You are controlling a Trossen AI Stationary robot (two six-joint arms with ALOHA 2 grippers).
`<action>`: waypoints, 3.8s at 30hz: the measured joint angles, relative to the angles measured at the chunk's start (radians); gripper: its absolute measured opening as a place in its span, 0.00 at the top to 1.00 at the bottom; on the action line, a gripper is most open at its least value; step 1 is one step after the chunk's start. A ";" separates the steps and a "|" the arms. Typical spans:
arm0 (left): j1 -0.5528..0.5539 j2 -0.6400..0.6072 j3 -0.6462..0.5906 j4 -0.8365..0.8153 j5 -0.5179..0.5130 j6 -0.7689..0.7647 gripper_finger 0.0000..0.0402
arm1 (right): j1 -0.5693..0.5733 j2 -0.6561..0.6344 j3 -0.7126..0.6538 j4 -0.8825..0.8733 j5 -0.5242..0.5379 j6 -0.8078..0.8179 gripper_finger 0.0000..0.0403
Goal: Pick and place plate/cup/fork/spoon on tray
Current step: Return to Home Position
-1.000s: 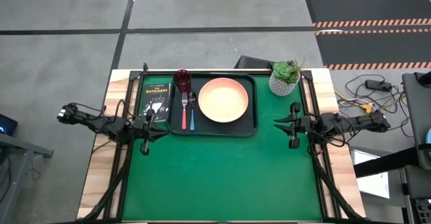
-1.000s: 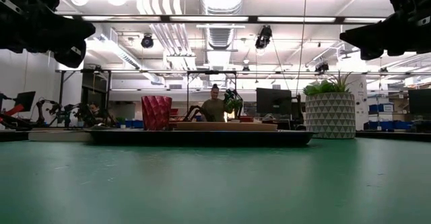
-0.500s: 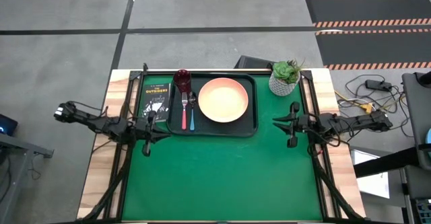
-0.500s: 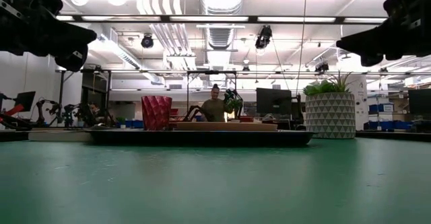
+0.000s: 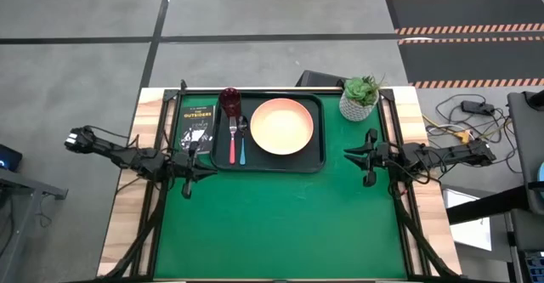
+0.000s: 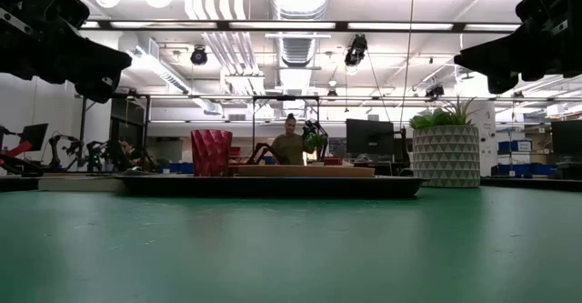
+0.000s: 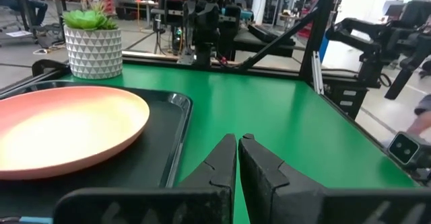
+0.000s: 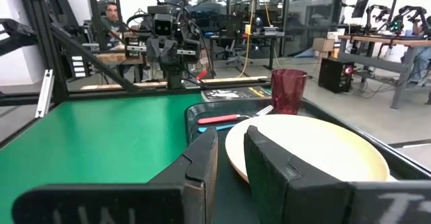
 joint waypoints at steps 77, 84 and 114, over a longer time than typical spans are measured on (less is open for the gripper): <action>0.000 0.384 0.000 0.002 0.002 0.002 1.00 | 0.000 0.000 0.000 0.002 -0.002 0.000 0.84; 0.000 0.415 0.000 0.002 0.002 0.002 1.00 | 0.000 0.000 0.000 0.002 -0.002 0.000 0.84; 0.000 0.529 0.000 0.003 0.002 0.002 1.00 | 0.000 0.000 0.000 0.002 -0.002 0.000 0.84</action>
